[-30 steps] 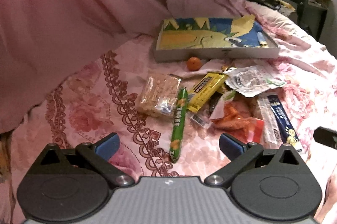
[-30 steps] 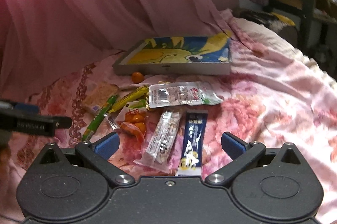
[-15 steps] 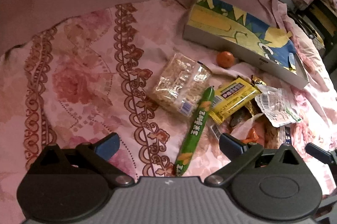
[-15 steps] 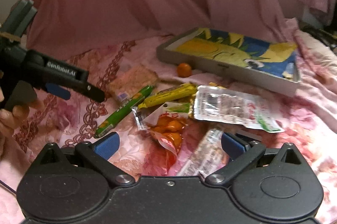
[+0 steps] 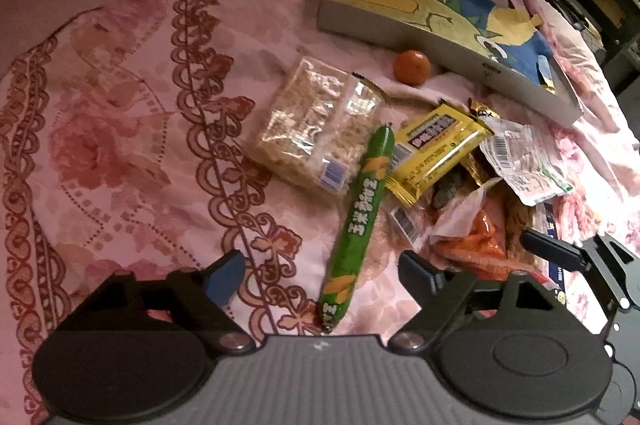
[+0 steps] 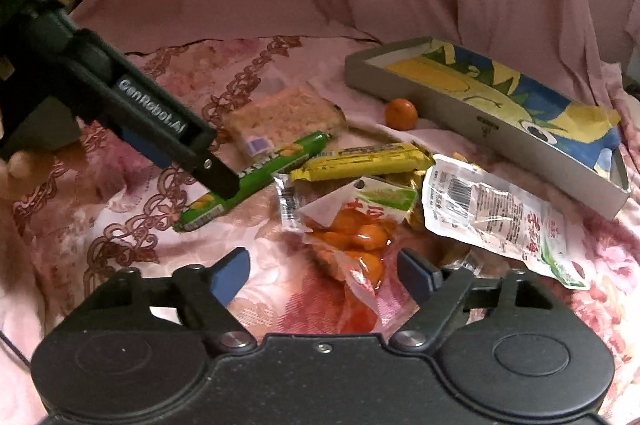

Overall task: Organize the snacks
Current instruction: 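Grasp the green sausage stick with the left tool while the right tool grasps the orange candy pouch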

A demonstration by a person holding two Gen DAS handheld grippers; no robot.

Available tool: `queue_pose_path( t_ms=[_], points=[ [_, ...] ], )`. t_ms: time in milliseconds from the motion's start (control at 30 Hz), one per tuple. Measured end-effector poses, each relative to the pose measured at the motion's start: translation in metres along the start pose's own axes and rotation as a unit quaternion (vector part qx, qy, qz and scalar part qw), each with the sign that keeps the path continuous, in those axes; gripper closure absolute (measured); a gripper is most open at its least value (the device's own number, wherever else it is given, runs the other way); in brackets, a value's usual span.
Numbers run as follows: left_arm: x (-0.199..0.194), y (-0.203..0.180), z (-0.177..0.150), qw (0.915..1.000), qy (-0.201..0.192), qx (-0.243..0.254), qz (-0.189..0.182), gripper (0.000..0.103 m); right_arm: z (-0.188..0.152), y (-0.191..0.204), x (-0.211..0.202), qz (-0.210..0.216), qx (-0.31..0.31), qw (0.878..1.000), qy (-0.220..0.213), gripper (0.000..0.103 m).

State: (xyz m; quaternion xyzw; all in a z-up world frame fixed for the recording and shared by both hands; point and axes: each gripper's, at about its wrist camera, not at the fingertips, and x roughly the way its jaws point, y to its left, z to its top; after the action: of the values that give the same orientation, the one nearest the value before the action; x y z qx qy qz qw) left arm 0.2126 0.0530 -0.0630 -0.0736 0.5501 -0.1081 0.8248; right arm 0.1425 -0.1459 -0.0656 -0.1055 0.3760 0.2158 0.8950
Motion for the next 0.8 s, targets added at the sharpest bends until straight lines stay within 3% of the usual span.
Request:
queue_pose_path(
  t_ms=[367, 600, 800],
  points=[
    [0.009, -0.009, 0.003, 0.9996, 0.002, 0.026, -0.012, 0.045, 0.003, -0.004, 0.016, -0.016, 0.007, 1.000, 0.020, 0.043],
    [0.021, -0.010, 0.005, 0.9993, 0.009, 0.036, -0.011, 0.058, 0.001, 0.002, 0.031, -0.035, -0.003, 0.999, 0.039, 0.045],
    [0.024, -0.016, 0.004, 0.9983, 0.004, 0.057, -0.009, 0.077, 0.001, 0.002, 0.034, -0.046, 0.002, 0.998, 0.037, 0.052]
  ],
)
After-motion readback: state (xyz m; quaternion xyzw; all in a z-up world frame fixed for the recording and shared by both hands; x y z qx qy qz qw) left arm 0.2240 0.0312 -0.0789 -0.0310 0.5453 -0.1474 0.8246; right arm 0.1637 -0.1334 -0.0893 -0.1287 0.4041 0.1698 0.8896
